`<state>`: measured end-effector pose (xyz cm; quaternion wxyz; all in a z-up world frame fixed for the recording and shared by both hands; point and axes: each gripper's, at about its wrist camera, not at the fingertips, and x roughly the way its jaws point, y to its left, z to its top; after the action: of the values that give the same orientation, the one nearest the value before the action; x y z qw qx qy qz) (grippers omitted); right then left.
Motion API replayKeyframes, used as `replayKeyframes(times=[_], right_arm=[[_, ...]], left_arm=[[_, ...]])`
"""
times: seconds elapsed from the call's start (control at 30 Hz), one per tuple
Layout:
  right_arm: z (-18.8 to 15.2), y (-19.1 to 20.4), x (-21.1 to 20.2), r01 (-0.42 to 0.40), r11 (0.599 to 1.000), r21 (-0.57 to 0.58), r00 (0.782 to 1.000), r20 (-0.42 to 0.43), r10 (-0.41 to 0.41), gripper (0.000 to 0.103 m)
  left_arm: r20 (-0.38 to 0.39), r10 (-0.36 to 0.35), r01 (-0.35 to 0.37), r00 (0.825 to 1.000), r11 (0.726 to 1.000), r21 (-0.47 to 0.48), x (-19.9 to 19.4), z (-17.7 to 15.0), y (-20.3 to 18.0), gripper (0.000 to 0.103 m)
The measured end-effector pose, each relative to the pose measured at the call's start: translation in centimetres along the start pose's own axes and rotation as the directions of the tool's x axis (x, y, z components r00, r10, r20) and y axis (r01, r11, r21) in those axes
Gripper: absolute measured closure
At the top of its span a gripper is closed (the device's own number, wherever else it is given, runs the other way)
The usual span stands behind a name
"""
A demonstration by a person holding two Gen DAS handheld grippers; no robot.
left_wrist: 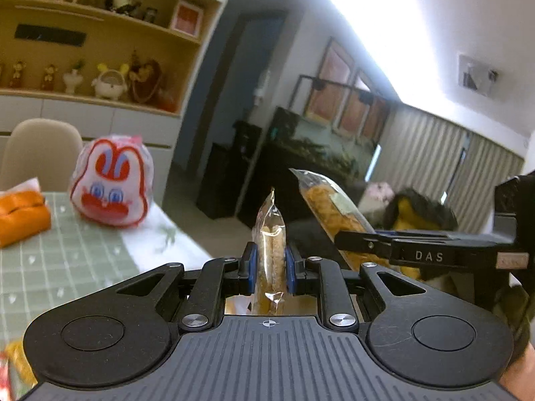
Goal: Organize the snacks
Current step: 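Lower both packets into the pink box and open both tools, then grasp the yellow chip bag with the right tool while the left tool reaches for candies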
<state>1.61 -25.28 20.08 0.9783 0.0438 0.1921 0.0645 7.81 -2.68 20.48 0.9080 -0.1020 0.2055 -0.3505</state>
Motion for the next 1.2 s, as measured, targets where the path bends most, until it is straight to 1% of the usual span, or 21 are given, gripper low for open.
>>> replayKeyframes(times=[0.07, 0.13, 0.2, 0.3, 0.4, 0.43, 0.47, 0.53, 0.57, 0.6, 0.67, 0.73, 0.83, 0.87, 0.93, 0.97, 1.0, 1.03, 1.13, 1.17, 1.2], right_arm=[[1.3, -0.9, 2.3, 0.038, 0.999, 0.004, 0.999, -0.008, -0.038, 0.073], [1.6, -1.6, 4.8, 0.065, 0.998, 0.011, 0.997, -0.034, -0.065, 0.073], [1.1, -2.3, 7.7, 0.073, 0.997, 0.02, 0.995, -0.067, -0.071, 0.073], [-0.4, -3.0, 11.8, 0.076, 0.997, 0.028, 0.991, -0.117, -0.072, 0.073], [-2.7, -3.7, 16.7, 0.081, 0.995, 0.055, 0.975, -0.214, -0.068, 0.073], [-3.7, -3.9, 18.0, 0.082, 0.994, 0.074, 0.964, -0.259, -0.06, 0.072], [-4.6, -4.2, 18.9, 0.08, 0.993, 0.091, 0.954, -0.294, -0.05, 0.071], [-5.5, -4.1, 19.2, 0.077, 0.994, 0.083, 0.949, -0.312, -0.048, 0.07], [-5.6, -3.9, 18.9, 0.084, 0.994, 0.064, 0.954, -0.294, -0.061, 0.067], [-5.5, -3.6, 18.4, 0.092, 0.995, 0.045, 0.959, -0.271, -0.077, 0.056], [-5.2, -3.0, 17.0, 0.126, 0.992, 0.014, 0.969, -0.214, -0.12, 0.042], [-4.8, -1.9, 15.8, 0.137, 0.991, -0.013, 0.973, -0.188, -0.137, 0.041], [-4.8, 1.1, 14.6, 0.081, 0.996, -0.038, 0.977, -0.195, -0.087, 0.039], [-5.2, 2.1, 14.1, 0.064, 0.997, -0.046, 0.978, -0.198, -0.072, 0.036], [-5.9, 4.3, 13.3, 0.026, 0.998, -0.06, 0.977, -0.21, -0.038, 0.03], [-6.4, 5.8, 13.4, 0.004, 0.998, -0.066, 0.975, -0.223, -0.018, 0.027], [-7.0, 7.0, 13.5, -0.021, 0.997, -0.069, 0.971, -0.238, 0.005, 0.026], [-7.5, 8.4, 13.7, -0.053, 0.996, -0.069, 0.966, -0.257, 0.033, 0.026], [-9.4, 12.9, 14.5, -0.153, 0.986, -0.061, 0.94, -0.316, 0.126, 0.026], [-10.2, 14.5, 14.9, -0.187, 0.981, -0.059, 0.929, -0.336, 0.157, 0.026], [-10.8, 15.9, 15.3, -0.213, 0.975, -0.059, 0.918, -0.353, 0.179, 0.026]], left_arm=[[-0.007, -0.01, 0.01, 1.0, 0.998, -0.057, 3.1, 0.4, 1.5, 0.082], [-0.054, -0.031, 0.023, 0.998, 0.989, -0.144, 6.3, -0.3, 3.5, 0.082], [-0.103, -0.046, 0.022, 0.994, 0.975, -0.219, 9.4, -1.9, 5.4, 0.082], [-0.184, -0.038, -0.016, 0.982, 0.958, -0.288, 13.1, -4.9, 8.4, 0.082], [-0.273, -0.014, -0.081, 0.962, 0.939, -0.335, 15.1, -7.3, 10.8, 0.08], [-0.284, -0.006, -0.095, 0.959, 0.935, -0.341, 15.1, -7.7, 11.5, 0.078], [-0.271, -0.003, -0.093, 0.963, 0.935, -0.341, 14.5, -7.8, 11.8, 0.078], [-0.221, 0.008, -0.08, 0.975, 0.945, -0.318, 12.7, -7.4, 12.1, 0.078], [-0.192, 0.024, -0.082, 0.981, 0.951, -0.299, 11.5, -7.0, 12.0, 0.078], [-0.178, 0.038, -0.089, 0.983, 0.954, -0.287, 10.6, -6.7, 11.8, 0.078], [-0.165, 0.06, -0.103, 0.984, 0.958, -0.267, 8.5, -6.3, 11.6, 0.078], [-0.157, 0.072, -0.11, 0.985, 0.963, -0.245, 6.2, -6.1, 11.5, 0.078], [-0.144, 0.143, -0.171, 0.979, 0.964, -0.202, 2.1, -6.8, 11.9, 0.078], [-0.142, 0.189, -0.214, 0.972, 0.958, -0.192, 0.4, -7.3, 12.3, 0.078], [-0.145, 0.274, -0.299, 0.951, 0.935, -0.194, -2.7, -8.4, 13.6, 0.078], [-0.144, 0.31, -0.334, 0.94, 0.921, -0.2, -4.4, -8.8, 14.3, 0.078], [-0.141, 0.352, -0.375, 0.925, 0.903, -0.209, -6.3, -9.4, 15.3, 0.078], [-0.141, 0.387, -0.41, 0.911, 0.886, -0.217, -7.7, -9.9, 16.1, 0.078], [-0.162, 0.501, -0.527, 0.85, 0.814, -0.245, -11.6, -11.5, 18.6, 0.078], [-0.173, 0.522, -0.55, 0.835, 0.795, -0.257, -12.6, -11.9, 19.4, 0.078], [-0.183, 0.534, -0.564, 0.826, 0.78, -0.272, -13.4, -12.4, 20.4, 0.078]])
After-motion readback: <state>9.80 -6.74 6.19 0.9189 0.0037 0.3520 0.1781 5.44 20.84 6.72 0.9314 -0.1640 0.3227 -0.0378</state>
